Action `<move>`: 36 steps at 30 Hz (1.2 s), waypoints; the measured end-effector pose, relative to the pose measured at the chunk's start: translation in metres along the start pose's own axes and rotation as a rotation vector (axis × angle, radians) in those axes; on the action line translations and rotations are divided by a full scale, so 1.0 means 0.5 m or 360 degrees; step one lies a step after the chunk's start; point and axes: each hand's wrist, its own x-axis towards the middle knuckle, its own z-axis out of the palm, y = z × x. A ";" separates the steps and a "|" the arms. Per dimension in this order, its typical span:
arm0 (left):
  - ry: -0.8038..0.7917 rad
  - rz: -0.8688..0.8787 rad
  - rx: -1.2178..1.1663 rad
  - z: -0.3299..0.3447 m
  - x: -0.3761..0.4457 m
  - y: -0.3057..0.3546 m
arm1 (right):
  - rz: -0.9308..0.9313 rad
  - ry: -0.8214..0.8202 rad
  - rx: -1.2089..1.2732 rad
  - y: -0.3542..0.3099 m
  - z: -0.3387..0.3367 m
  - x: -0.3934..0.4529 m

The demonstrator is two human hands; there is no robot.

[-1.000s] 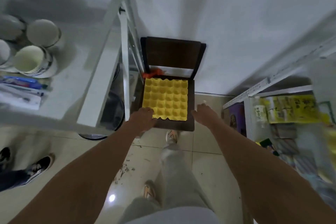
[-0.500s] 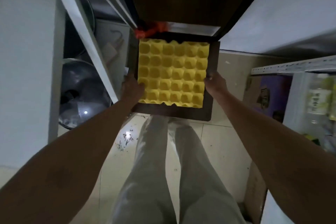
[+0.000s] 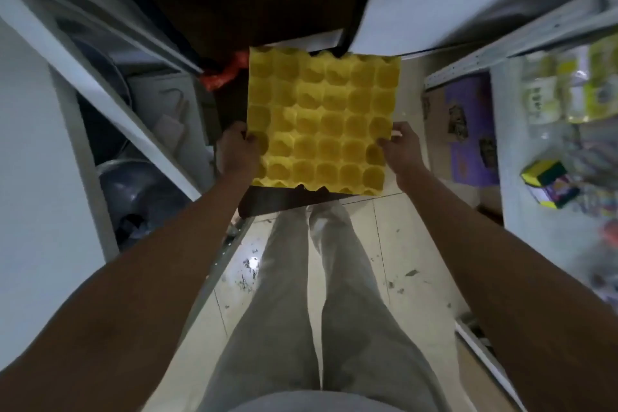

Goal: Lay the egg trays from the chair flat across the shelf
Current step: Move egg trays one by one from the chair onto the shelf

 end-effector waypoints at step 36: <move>-0.0240 0.1435 0.0522 0.102 -1.025 0.329 | -0.0087 0.0687 0.0902 0.542 -0.725 -0.952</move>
